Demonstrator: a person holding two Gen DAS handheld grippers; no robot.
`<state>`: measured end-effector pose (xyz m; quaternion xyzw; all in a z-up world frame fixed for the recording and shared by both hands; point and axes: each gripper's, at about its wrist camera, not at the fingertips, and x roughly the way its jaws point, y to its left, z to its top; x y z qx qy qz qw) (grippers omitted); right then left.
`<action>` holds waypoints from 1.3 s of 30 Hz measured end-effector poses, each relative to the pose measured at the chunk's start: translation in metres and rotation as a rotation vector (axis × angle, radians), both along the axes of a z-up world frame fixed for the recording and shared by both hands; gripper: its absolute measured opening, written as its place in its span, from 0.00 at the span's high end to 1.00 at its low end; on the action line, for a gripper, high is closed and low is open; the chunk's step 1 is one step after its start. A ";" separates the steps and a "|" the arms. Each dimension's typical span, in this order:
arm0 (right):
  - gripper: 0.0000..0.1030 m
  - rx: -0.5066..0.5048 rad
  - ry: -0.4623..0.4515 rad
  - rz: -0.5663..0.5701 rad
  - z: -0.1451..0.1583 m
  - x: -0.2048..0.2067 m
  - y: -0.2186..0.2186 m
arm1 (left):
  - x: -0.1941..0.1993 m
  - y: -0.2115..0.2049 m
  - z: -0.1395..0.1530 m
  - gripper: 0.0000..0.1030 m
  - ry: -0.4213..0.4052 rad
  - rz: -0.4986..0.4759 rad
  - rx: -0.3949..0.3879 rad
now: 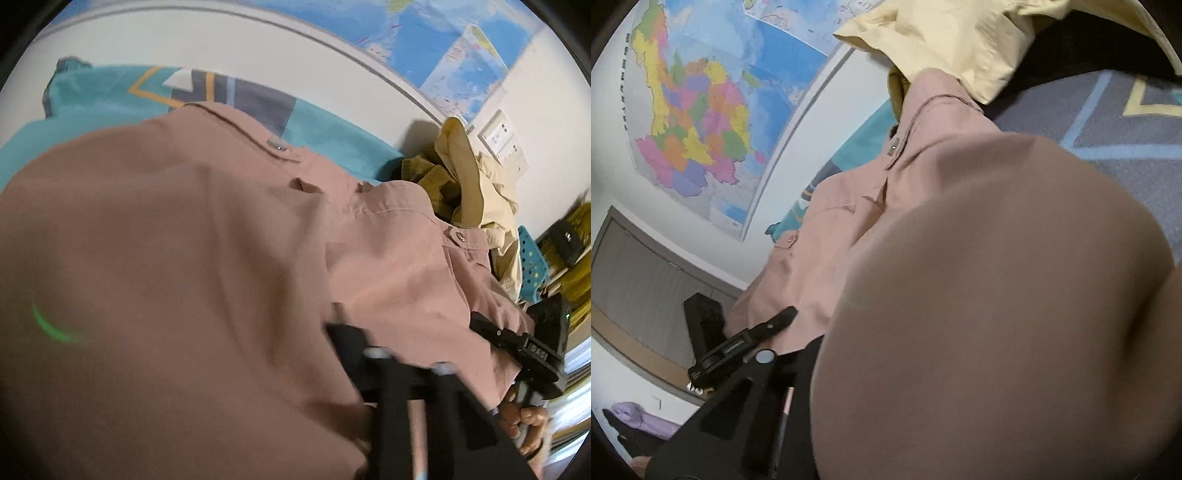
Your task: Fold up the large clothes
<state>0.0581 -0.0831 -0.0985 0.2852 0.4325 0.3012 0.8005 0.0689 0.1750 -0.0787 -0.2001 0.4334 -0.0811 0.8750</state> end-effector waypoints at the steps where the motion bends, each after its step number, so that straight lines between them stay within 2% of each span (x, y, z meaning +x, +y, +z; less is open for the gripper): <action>1: 0.87 -0.002 -0.021 0.006 0.006 -0.002 0.002 | 0.000 0.002 0.002 0.85 -0.003 0.000 -0.003; 6: 0.87 -0.027 -0.161 0.078 0.060 -0.003 0.025 | -0.002 0.010 0.038 0.89 -0.094 -0.015 0.042; 10: 0.88 -0.039 -0.254 0.135 0.102 0.010 0.054 | 0.011 0.037 0.076 0.89 -0.159 -0.004 0.050; 12: 0.88 -0.044 -0.287 0.156 0.119 0.023 0.072 | 0.022 0.055 0.101 0.89 -0.204 0.015 0.099; 17: 0.88 -0.022 -0.397 0.226 0.167 0.063 0.142 | 0.039 0.103 0.152 0.89 -0.292 0.128 0.202; 21: 0.88 0.044 -0.464 0.307 0.187 0.090 0.204 | 0.041 0.155 0.184 0.89 -0.374 0.246 0.264; 23: 0.88 0.058 -0.484 0.354 0.180 0.102 0.240 | 0.041 0.186 0.188 0.89 -0.399 0.299 0.297; 25: 0.88 0.073 -0.451 0.395 0.161 0.114 0.272 | 0.045 0.215 0.178 0.88 -0.403 0.346 0.342; 26: 0.88 0.074 -0.413 0.437 0.140 0.122 0.296 | 0.049 0.237 0.163 0.88 -0.375 0.380 0.360; 28: 0.87 0.052 -0.318 0.485 0.101 0.131 0.328 | 0.057 0.269 0.132 0.88 -0.299 0.437 0.362; 30: 0.86 -0.015 -0.195 0.553 0.050 0.136 0.362 | 0.065 0.303 0.082 0.88 -0.175 0.490 0.356; 32: 0.83 -0.079 -0.080 0.620 0.004 0.134 0.383 | 0.069 0.327 0.035 0.88 -0.029 0.532 0.301; 34: 0.67 -0.061 -0.057 0.614 -0.011 0.133 0.377 | 0.056 0.338 0.017 0.85 -0.049 0.545 0.252; 35: 0.63 -0.041 -0.046 0.601 -0.012 0.135 0.369 | 0.052 0.339 0.018 0.85 -0.057 0.543 0.246; 37: 0.46 -0.011 -0.025 0.573 -0.012 0.141 0.350 | 0.049 0.337 0.024 0.85 -0.066 0.530 0.262; 39: 0.40 0.045 -0.008 0.544 -0.010 0.148 0.327 | 0.047 0.340 0.027 0.85 -0.067 0.518 0.266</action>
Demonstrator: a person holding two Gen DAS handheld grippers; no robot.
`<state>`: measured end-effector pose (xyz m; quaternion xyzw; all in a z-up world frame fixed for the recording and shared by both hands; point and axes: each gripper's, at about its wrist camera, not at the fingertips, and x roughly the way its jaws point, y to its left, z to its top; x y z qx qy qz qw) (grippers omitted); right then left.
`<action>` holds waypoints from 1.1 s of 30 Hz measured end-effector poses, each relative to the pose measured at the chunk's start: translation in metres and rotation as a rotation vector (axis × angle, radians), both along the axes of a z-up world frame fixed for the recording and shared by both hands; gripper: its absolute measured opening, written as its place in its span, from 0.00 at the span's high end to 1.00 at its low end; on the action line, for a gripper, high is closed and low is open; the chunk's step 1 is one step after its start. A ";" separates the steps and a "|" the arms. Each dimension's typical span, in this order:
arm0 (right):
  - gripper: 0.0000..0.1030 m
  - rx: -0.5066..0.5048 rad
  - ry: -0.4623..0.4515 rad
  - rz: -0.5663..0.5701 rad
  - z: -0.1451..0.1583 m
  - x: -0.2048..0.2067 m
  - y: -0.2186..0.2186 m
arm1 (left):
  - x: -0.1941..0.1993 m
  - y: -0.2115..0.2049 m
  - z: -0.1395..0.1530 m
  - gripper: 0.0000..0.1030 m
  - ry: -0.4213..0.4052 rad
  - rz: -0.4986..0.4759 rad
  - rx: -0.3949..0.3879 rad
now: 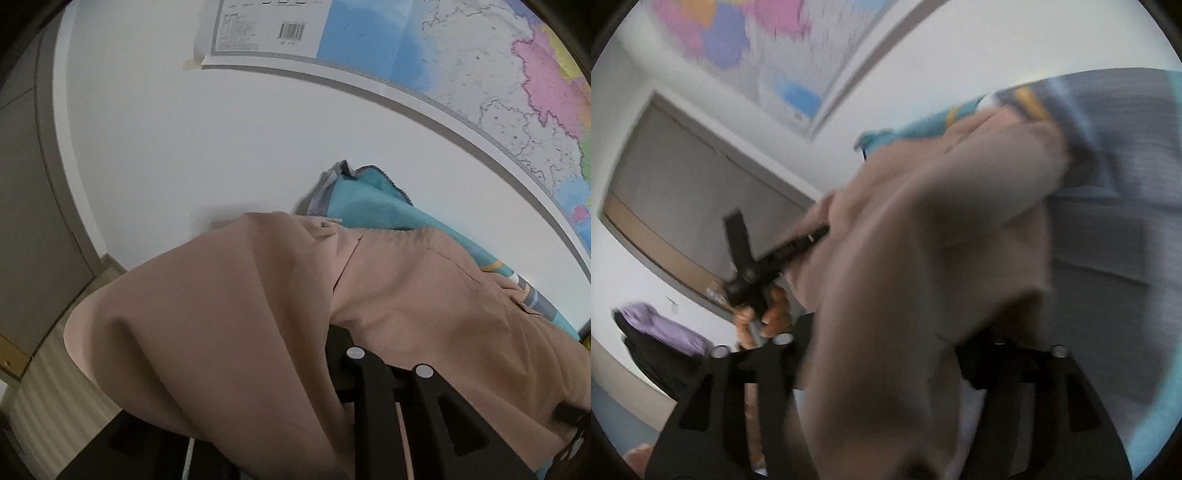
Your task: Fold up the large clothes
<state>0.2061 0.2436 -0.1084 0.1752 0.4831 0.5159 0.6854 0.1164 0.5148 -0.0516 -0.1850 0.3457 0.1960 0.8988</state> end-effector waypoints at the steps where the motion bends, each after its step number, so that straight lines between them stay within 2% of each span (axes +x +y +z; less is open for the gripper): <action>1: 0.40 0.010 0.016 -0.016 0.000 0.003 -0.009 | -0.003 0.003 0.000 0.85 -0.005 -0.009 0.003; 2: 0.40 0.035 0.042 -0.027 -0.003 0.008 -0.018 | -0.004 0.004 0.001 0.85 -0.007 -0.015 0.007; 3: 0.44 0.046 0.071 -0.027 -0.006 0.013 -0.021 | -0.004 0.007 0.001 0.85 -0.009 -0.020 -0.005; 4: 0.68 0.045 0.101 -0.013 -0.011 0.017 -0.018 | -0.005 0.010 0.001 0.86 -0.010 -0.021 -0.012; 5: 0.84 0.026 0.112 0.015 -0.015 0.019 -0.011 | -0.003 0.012 0.004 0.86 -0.008 -0.010 -0.020; 7: 0.87 0.017 0.038 0.026 -0.007 0.013 -0.005 | 0.000 0.016 0.015 0.87 -0.023 0.000 -0.031; 9: 0.87 0.042 -0.018 0.040 0.003 0.011 0.008 | -0.002 0.024 0.021 0.88 -0.044 0.038 -0.017; 11: 0.87 -0.018 0.011 0.047 -0.012 0.011 0.017 | -0.002 0.028 0.015 0.87 -0.016 0.060 -0.003; 12: 0.85 -0.043 0.038 0.052 -0.021 0.010 0.009 | -0.002 0.031 0.008 0.85 -0.002 0.066 -0.023; 13: 0.83 -0.067 0.079 0.047 -0.032 0.012 0.004 | -0.004 0.034 0.001 0.75 0.008 0.075 -0.045; 14: 0.83 -0.049 0.099 0.039 -0.035 0.015 -0.001 | -0.006 0.033 -0.007 0.70 0.035 0.078 -0.047; 16: 0.70 -0.055 0.091 0.028 -0.030 0.014 -0.011 | -0.011 0.028 -0.009 0.64 0.045 0.074 -0.026; 17: 0.65 -0.072 0.069 0.016 -0.023 0.007 -0.010 | -0.014 0.022 -0.006 0.60 0.058 0.067 0.003; 19: 0.54 -0.092 0.000 0.004 -0.006 0.002 -0.021 | -0.018 0.010 0.001 0.36 0.090 0.057 0.063; 21: 0.52 -0.146 -0.090 -0.028 0.009 -0.006 -0.023 | -0.025 -0.003 0.008 0.29 0.111 0.043 0.123; 24: 0.52 -0.190 -0.218 -0.094 0.034 -0.017 -0.038 | -0.040 -0.022 0.013 0.26 0.176 0.054 0.228; 25: 0.52 -0.197 -0.257 -0.107 0.041 -0.021 -0.040 | -0.044 -0.026 0.015 0.21 0.176 0.062 0.258; 28: 0.52 -0.206 -0.381 -0.106 0.059 -0.036 -0.023 | -0.066 -0.043 0.027 0.20 0.145 0.078 0.341; 30: 0.50 -0.232 -0.465 -0.047 0.065 -0.047 -0.001 | -0.077 -0.054 0.036 0.20 0.096 0.049 0.330; 32: 0.50 -0.263 -0.486 -0.021 0.061 -0.047 0.017 | -0.077 -0.067 0.039 0.20 0.074 0.001 0.296; 33: 0.49 -0.264 -0.468 -0.008 0.055 -0.045 0.020 | -0.076 -0.075 0.039 0.19 0.060 -0.040 0.268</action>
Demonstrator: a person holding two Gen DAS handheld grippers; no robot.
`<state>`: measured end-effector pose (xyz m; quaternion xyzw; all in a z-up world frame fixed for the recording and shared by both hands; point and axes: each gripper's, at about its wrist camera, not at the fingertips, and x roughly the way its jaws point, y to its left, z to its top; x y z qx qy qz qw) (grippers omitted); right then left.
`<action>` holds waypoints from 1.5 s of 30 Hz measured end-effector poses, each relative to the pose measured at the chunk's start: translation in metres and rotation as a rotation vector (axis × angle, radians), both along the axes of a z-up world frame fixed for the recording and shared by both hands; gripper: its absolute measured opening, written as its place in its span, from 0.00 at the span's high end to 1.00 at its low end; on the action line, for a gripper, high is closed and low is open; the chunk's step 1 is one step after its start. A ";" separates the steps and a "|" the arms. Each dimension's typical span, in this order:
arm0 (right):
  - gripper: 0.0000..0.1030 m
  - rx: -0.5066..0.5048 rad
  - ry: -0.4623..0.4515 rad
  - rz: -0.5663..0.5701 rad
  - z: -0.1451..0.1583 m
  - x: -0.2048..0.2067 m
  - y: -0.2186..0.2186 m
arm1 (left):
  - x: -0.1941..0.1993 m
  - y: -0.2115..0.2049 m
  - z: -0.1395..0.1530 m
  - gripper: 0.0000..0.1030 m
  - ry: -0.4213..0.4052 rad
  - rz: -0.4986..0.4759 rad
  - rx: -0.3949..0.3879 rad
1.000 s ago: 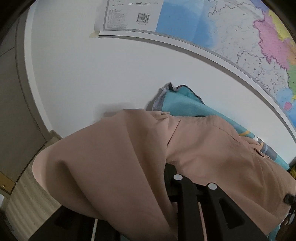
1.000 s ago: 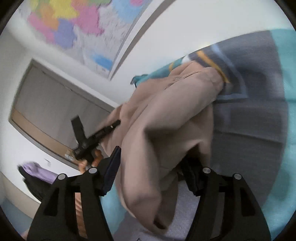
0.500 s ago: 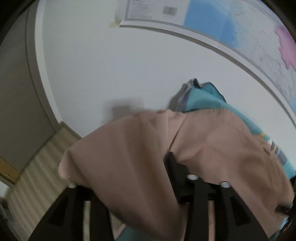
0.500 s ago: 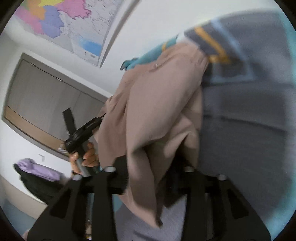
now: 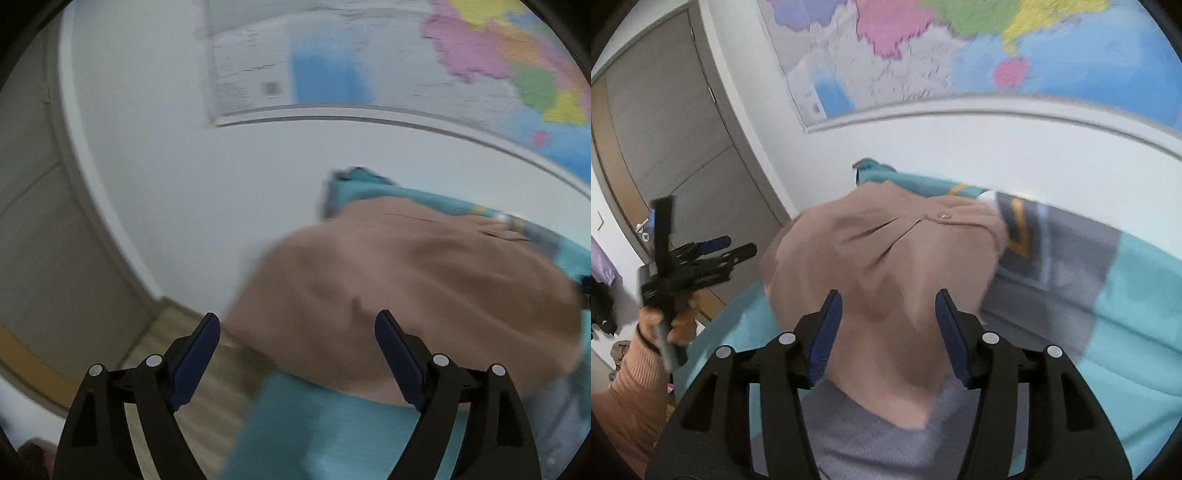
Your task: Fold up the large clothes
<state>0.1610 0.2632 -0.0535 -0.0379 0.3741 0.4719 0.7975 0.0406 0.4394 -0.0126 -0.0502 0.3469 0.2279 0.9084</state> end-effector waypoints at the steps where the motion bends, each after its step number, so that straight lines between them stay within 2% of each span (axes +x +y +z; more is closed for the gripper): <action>1: 0.51 -0.017 0.028 0.012 -0.008 0.004 0.008 | 0.005 -0.006 -0.002 0.18 -0.002 -0.024 -0.019; 4: 0.51 -0.090 0.096 -0.009 -0.034 0.014 0.021 | 0.019 -0.033 -0.007 0.18 0.010 -0.094 -0.061; 6: 0.52 -0.096 0.125 -0.016 -0.043 0.014 0.018 | 0.031 -0.044 -0.014 0.18 0.033 -0.109 -0.085; 9: 0.51 -0.093 0.110 -0.009 -0.038 0.009 0.010 | 0.041 -0.057 -0.021 0.18 0.063 -0.104 -0.077; 13: 0.47 -0.060 0.059 0.014 -0.022 -0.009 -0.007 | 0.036 -0.067 -0.014 0.18 0.047 -0.099 -0.080; 14: 0.47 -0.050 0.039 0.026 -0.018 -0.016 -0.010 | 0.034 -0.069 -0.013 0.17 0.043 -0.095 -0.070; 17: 0.46 -0.071 -0.032 0.042 -0.014 -0.034 -0.014 | 0.027 -0.082 -0.008 0.06 0.020 -0.079 -0.006; 19: 0.46 -0.100 -0.047 0.051 -0.019 -0.040 -0.011 | 0.025 -0.093 -0.008 0.07 0.010 -0.081 0.036; 22: 0.46 -0.140 -0.019 0.049 -0.033 -0.039 -0.007 | 0.024 -0.100 -0.010 0.07 0.018 -0.095 0.025; 26: 0.46 -0.162 -0.042 0.043 -0.036 -0.042 -0.007 | 0.026 -0.105 -0.015 0.07 0.032 -0.100 -0.005; 30: 0.38 -0.138 -0.074 0.033 -0.022 -0.046 -0.010 | 0.022 -0.110 -0.016 0.07 0.025 -0.110 -0.032; 33: 0.27 -0.122 -0.111 0.023 -0.012 -0.053 -0.015 | 0.017 -0.113 -0.013 0.07 0.005 -0.087 -0.026; 38: 0.19 -0.104 -0.168 0.021 -0.002 -0.070 -0.022 | 0.004 -0.118 -0.005 0.07 -0.026 -0.052 -0.056; 40: 0.10 -0.099 -0.182 0.016 0.001 -0.076 -0.027 | 0.001 -0.119 -0.003 0.07 -0.027 -0.046 -0.085; 42: 0.09 -0.088 -0.195 0.010 0.003 -0.079 -0.031 | -0.003 -0.120 -0.003 0.07 -0.022 -0.028 -0.101; 45: 0.06 -0.080 -0.194 0.003 0.005 -0.084 -0.036 | -0.012 -0.125 -0.002 0.07 -0.038 0.003 -0.078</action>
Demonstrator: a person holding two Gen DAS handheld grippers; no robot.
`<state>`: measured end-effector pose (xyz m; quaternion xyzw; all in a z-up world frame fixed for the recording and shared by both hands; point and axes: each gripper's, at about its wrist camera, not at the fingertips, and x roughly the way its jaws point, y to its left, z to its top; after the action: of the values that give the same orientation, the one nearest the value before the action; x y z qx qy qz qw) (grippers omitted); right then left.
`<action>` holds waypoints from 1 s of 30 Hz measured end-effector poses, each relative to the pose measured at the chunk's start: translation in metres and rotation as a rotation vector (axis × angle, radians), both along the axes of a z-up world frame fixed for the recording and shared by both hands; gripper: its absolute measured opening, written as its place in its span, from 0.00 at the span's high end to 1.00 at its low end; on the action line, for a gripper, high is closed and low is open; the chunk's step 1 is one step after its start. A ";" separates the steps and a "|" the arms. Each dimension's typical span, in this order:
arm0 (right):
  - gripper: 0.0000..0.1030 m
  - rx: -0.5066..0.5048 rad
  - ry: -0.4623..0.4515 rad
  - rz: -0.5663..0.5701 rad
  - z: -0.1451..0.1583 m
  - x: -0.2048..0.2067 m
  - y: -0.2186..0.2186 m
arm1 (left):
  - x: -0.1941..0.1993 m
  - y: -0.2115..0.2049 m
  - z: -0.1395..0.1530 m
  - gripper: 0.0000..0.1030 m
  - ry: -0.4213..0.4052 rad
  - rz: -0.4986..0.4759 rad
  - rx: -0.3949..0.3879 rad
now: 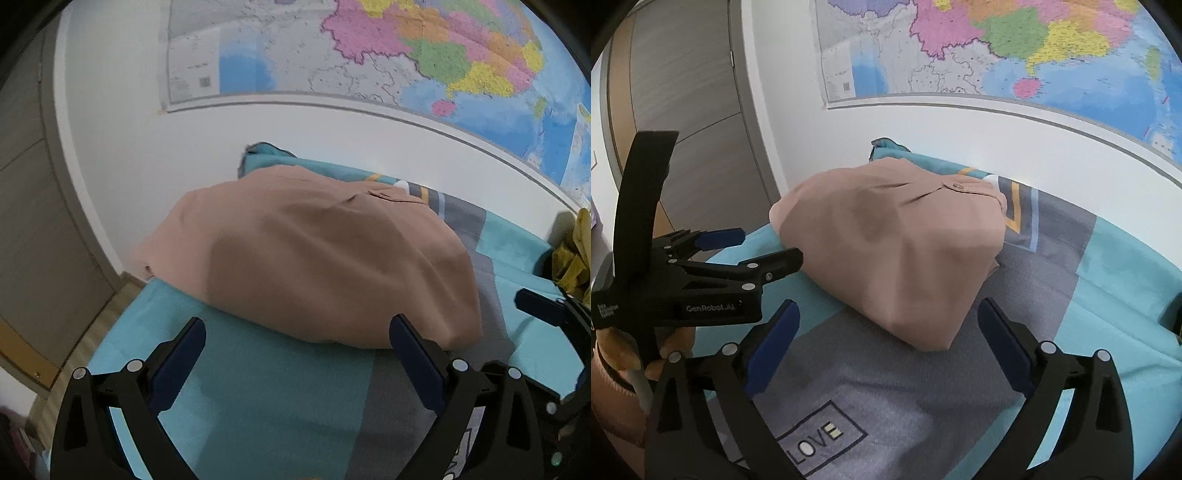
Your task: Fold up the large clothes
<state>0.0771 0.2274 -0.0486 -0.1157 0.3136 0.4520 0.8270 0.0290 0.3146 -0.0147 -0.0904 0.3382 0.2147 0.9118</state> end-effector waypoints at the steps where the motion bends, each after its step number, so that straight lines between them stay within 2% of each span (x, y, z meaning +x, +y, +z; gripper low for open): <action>1: 0.06 0.004 -0.005 0.002 0.001 -0.002 -0.002 | -0.002 -0.002 0.000 0.07 0.000 0.005 0.010; 6: 0.06 0.009 -0.020 -0.003 0.004 -0.012 -0.009 | -0.013 -0.018 0.004 0.07 -0.010 0.030 0.082; 10: 0.06 0.049 -0.002 -0.007 0.007 -0.018 -0.019 | -0.022 -0.023 0.007 0.07 -0.017 0.045 0.083; 15: 0.06 0.056 -0.023 -0.015 0.008 -0.028 -0.027 | -0.031 -0.028 0.009 0.07 -0.021 0.051 0.086; 30: 0.06 0.072 -0.012 -0.008 0.007 -0.044 -0.040 | -0.050 -0.046 0.012 0.07 -0.037 0.043 0.097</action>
<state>0.0331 0.1874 -0.0416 -0.0873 0.2926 0.4589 0.8343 -0.0206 0.2687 -0.0023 -0.0573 0.3083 0.2485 0.9165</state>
